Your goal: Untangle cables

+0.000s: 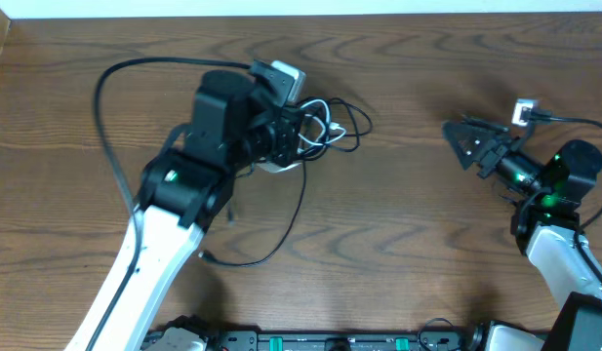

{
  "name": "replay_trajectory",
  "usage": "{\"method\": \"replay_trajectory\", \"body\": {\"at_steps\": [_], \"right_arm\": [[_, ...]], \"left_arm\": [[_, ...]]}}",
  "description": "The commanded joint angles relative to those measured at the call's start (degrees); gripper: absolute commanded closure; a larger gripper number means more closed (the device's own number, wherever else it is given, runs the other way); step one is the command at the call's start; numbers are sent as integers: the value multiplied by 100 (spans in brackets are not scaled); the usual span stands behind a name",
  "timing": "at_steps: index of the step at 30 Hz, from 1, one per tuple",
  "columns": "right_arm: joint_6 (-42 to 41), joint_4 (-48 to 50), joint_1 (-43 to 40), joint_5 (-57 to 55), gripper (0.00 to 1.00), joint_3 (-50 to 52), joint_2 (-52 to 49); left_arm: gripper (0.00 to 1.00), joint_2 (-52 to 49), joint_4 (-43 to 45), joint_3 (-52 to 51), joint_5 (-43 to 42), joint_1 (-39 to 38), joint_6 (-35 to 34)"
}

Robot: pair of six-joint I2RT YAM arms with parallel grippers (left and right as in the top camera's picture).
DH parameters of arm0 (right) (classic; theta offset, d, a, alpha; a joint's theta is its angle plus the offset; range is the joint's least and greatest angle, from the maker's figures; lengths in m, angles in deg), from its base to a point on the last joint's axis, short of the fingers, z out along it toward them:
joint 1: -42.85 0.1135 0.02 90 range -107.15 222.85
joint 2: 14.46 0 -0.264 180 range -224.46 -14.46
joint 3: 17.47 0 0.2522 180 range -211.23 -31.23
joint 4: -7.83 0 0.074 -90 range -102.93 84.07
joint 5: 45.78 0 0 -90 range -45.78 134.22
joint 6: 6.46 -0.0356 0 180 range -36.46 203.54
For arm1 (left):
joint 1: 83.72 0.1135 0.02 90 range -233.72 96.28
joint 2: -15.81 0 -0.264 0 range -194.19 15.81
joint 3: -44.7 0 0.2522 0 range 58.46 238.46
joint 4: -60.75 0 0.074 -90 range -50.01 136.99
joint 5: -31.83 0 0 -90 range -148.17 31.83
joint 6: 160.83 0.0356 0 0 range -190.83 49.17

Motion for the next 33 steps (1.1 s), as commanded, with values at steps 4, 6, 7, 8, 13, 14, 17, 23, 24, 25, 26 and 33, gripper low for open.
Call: {"method": "replay_trajectory", "body": {"at_steps": [4,6,7,8,13,14,17,23,24,25,26,33], "right_arm": [[-979,1626,981,413,10,-48,13],[-968,1998,1252,319,10,-50,13],[-953,2138,1344,304,12,-48,13],[-953,2601,1644,295,16,-48,13],[-957,2837,2083,37,17,-48,13],[-957,2837,2192,-50,17,-48,13],[-1266,2848,2601,-621,17,-50,13],[-1303,2841,3436,-1650,21,-48,13],[-1268,2841,3482,-1716,21,-48,13],[-1231,2841,3543,-1823,20,-48,13],[-1235,2835,3569,-1904,20,-48,13],[-1355,2835,3593,-2059,19,-48,13]], "left_arm": [[93,566,264,157,-345,-2,-94],[93,579,431,157,-549,-2,-94],[92,577,516,157,-651,-2,-94],[92,562,721,157,-881,-2,-96],[93,562,1010,157,-1143,-2,-120],[93,562,1045,157,-1145,-2,-164],[93,562,1132,157,-1145,-2,-199],[92,562,1054,155,-1204,-2,-197],[93,562,1034,155,-1268,-2,-177],[93,562,1001,151,-1344,-2,-173],[92,562,981,133,-1397,-2,-175],[93,476,632,101,-1445,-2,-175]]}}
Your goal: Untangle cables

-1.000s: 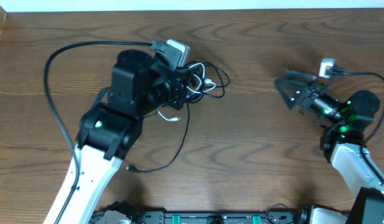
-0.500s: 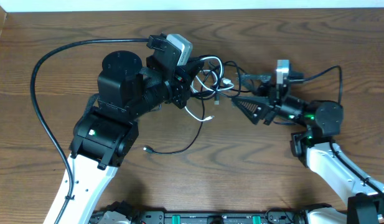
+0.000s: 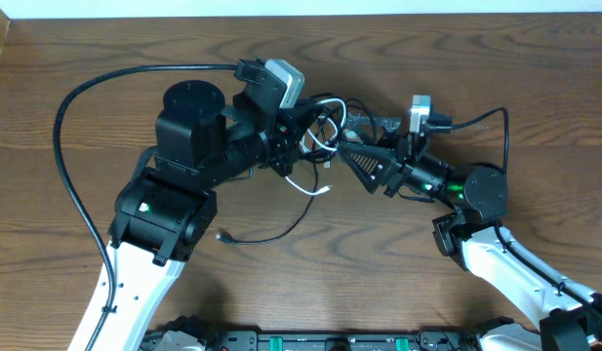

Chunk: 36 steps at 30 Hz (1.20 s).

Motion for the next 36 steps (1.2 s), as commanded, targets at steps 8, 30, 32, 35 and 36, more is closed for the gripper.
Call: {"method": "replay_trajectory", "body": {"at_steps": [8,30,32,35,36], "right_arm": [[-232,385,37,-251,56,-48,28],[-616,852,22,-138,21,-48,28],[-695,1064,22,-61,21,-48,28],[-765,1484,20,92,20,-48,28],[-787,1539,20,103,20,-48,28]], "left_arm": [[93,-308,-94,96,-170,-2,-68],[93,-603,-697,96,262,-2,-15],[92,-669,-944,92,664,-2,66],[93,-802,-1318,90,1272,-2,85],[93,-831,-1379,90,1373,-2,85]]}}
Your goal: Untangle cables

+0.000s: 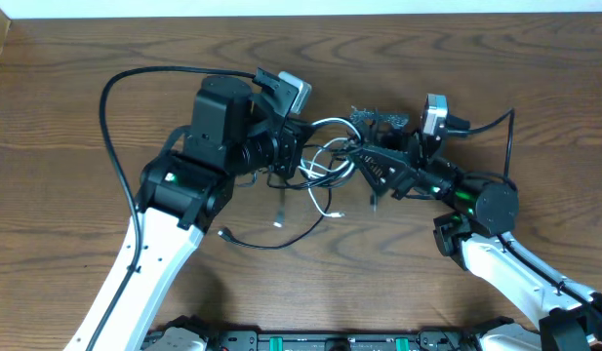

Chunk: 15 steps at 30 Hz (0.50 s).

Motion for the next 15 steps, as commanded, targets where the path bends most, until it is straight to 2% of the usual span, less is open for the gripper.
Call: {"method": "replay_trajectory", "body": {"at_steps": [1,6,10,15], "right_arm": [[-175,251,2,138,20,-50,37],[-627,498,-310,476,21,-50,37],[-693,592,-647,918,25,-50,37],[-662,450,-820,1086,20,-50,37]], "left_arm": [[93,-190,-251,90,841,2,55],[93,-479,-612,46,1532,2,57],[93,-667,-601,9,1526,9,50],[93,-671,-376,9,1445,7,-7]]}}
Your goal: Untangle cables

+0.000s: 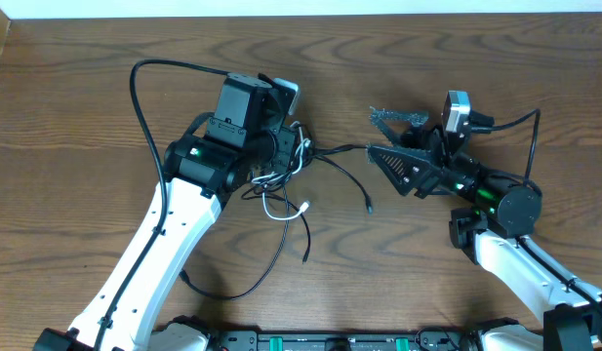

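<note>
A tangle of black and white cables (278,177) hangs at my left gripper (293,156), which is shut on it; its fingers are mostly hidden under the wrist. From the tangle one black cable (340,149) runs straight right to the lower fingertip of my right gripper (370,131), whose jaws stand apart. A second black strand ends loose in a plug (368,207) on the table. The white cable (281,209) dangles below the tangle. A long black lead (299,244) curls down toward the front left.
The brown wooden table (457,58) fills the view. My left arm's own black supply cable (137,88) loops out at the left. A black rail (330,341) runs along the front edge. The right arm's body (505,210) sits at the right.
My right gripper has moved right, away from the tangle, and a black cable now stretches straight between the two grippers. The tangle at the left gripper looks smaller, with more strands lying loose on the table.
First my left gripper held the tangle at the back centre while the right gripper stood far right. Then the right gripper was up against the tangle, and stayed in it. Now the grippers are apart with one black cable drawn out between them.
</note>
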{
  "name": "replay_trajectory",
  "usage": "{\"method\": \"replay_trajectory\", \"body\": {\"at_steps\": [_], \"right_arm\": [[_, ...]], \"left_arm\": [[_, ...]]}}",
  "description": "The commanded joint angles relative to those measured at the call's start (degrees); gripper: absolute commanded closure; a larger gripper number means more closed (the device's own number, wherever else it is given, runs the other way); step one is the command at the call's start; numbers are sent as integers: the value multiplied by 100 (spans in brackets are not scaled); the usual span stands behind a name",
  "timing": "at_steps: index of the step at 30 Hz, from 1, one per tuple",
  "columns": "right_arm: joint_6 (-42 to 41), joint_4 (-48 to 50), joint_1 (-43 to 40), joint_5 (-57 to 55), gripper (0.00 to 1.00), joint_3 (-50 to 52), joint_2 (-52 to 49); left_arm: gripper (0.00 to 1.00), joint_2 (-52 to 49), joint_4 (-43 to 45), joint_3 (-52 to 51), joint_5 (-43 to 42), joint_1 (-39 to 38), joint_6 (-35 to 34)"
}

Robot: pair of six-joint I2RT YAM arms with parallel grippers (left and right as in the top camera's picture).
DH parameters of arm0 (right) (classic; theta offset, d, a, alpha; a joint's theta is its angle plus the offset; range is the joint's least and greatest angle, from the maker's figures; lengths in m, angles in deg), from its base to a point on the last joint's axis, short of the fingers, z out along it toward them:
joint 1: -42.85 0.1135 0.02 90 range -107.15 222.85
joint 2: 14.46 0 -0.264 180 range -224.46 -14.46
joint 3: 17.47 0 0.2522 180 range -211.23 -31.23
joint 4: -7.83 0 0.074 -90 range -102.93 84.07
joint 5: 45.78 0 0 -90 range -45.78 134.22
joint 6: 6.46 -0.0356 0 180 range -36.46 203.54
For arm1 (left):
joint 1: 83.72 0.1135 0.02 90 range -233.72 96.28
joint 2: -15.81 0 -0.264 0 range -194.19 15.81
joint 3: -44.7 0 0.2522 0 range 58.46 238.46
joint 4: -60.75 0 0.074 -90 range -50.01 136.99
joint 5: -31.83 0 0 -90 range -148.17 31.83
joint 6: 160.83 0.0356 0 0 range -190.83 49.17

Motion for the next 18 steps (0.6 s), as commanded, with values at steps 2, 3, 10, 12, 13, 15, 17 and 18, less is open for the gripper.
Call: {"method": "replay_trajectory", "body": {"at_steps": [2,3,10,12,13,15,17,18], "right_arm": [[350,-492,-105,232,19,-48,35],[487,-739,-105,210,18,-48,35],[1762,-2391,-81,-142,24,-48,35],[2258,-2457,26,-103,24,-48,35],[2417,-2503,81,-105,23,-48,35],[2798,-2601,186,-107,22,-48,35],[3283,-2846,284,-162,23,-48,35],[3484,-3027,332,-247,23,-48,35]], "left_arm": [[93,20,372,9,-308,9,-74],[93,20,450,9,-483,7,-74],[93,20,1259,9,-1961,7,-76],[92,20,1429,9,-2105,7,-105],[93,20,1510,9,-2103,7,-175],[93,20,1644,9,-2100,7,-251],[92,20,1738,9,-2100,7,-374],[93,20,1779,9,-2103,7,-466]]}}
